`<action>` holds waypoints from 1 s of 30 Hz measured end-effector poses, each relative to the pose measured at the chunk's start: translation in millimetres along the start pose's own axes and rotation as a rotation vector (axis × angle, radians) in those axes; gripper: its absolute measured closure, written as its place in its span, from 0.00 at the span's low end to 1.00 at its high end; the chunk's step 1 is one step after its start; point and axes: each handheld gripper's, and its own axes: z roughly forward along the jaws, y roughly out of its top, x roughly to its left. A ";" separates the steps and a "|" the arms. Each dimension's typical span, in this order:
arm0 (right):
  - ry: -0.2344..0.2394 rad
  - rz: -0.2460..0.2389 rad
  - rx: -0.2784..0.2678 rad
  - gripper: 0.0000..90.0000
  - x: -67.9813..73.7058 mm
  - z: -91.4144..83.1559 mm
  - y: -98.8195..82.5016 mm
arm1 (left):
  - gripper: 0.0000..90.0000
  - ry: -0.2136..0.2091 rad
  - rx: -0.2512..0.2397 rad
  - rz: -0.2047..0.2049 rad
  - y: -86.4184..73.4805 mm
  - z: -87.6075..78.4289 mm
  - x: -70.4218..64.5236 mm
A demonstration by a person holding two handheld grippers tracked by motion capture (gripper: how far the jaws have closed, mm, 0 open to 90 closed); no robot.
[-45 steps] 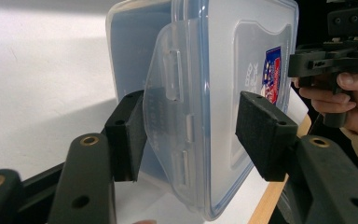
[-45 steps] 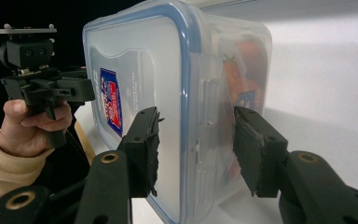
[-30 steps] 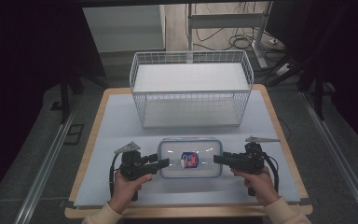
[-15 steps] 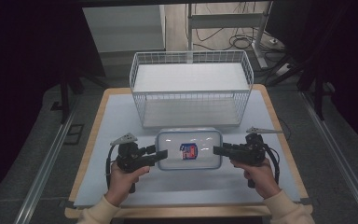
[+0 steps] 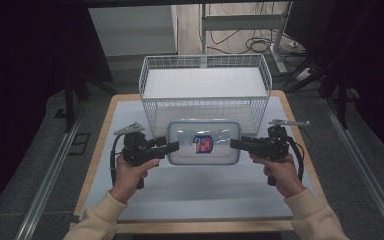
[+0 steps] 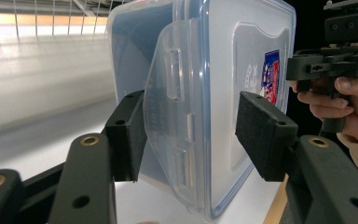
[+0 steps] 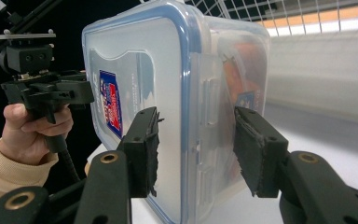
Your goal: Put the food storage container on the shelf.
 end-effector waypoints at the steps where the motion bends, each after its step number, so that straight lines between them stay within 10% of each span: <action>1: -0.002 -0.003 -0.002 0.57 0.7 -0.3 2.2 | 0.49 -0.001 -0.002 0.002 3.8 -0.1 0.1; 30: -0.013 -0.038 -0.024 0.57 5.6 -4.9 81.8 | 0.49 -0.013 -0.018 0.020 82.5 2.1 3.7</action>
